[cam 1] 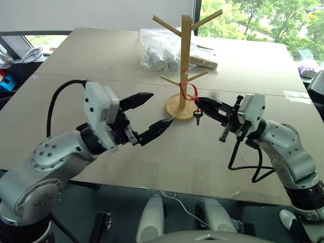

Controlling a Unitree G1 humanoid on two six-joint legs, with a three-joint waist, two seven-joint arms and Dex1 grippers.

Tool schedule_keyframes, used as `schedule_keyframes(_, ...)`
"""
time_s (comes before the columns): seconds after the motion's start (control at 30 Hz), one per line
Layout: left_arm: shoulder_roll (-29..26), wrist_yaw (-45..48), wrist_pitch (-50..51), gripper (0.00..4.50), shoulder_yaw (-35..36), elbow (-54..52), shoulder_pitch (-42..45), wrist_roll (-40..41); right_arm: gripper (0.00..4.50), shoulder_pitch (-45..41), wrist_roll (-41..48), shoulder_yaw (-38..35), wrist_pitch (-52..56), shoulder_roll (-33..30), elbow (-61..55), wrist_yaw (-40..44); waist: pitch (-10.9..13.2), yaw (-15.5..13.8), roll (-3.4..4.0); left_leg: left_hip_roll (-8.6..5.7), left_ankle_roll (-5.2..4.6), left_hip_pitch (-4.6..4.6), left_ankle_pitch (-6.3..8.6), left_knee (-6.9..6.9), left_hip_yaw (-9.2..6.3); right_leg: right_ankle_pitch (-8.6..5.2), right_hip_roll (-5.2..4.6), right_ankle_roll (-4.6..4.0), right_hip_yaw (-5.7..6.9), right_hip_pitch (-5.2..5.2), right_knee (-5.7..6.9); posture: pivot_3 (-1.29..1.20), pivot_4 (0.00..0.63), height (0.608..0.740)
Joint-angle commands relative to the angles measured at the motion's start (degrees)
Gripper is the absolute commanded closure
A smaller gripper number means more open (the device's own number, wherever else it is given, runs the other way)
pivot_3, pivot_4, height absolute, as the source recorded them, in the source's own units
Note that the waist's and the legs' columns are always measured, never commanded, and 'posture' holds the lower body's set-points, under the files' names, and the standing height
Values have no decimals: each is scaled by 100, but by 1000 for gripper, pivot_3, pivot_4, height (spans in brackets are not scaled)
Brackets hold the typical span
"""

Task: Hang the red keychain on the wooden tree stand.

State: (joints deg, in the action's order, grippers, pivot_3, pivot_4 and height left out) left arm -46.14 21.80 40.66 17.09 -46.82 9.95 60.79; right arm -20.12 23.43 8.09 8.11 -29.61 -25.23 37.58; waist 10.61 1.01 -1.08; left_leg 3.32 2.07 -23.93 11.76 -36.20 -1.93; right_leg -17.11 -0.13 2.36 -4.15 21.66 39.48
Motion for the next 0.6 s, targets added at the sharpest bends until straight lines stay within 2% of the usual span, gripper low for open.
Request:
schedule_keyframes(0.03,36,-147,-111,0,-83,-68,266,-82,4487,-238,-385,-77,-58,158,123,-237,0,1,0,0,0,0,0,0,0,0,0,0,0,0,0,0,150,740)
schedule_keyframes(0.3,78,-220,-111,0,-131,137,557,-135,4487,-738,-1164,-39,-262,538,742,-521,0,11,0,0,0,0,0,1,0,1,1,-1,0,1,0,0,150,740)
schedule_keyframes(0.6,111,-206,-127,0,-142,142,560,-245,4487,-953,-1406,-5,-172,788,1048,-447,0,5,0,0,0,-1,0,1,0,1,0,-1,0,1,0,0,150,740)
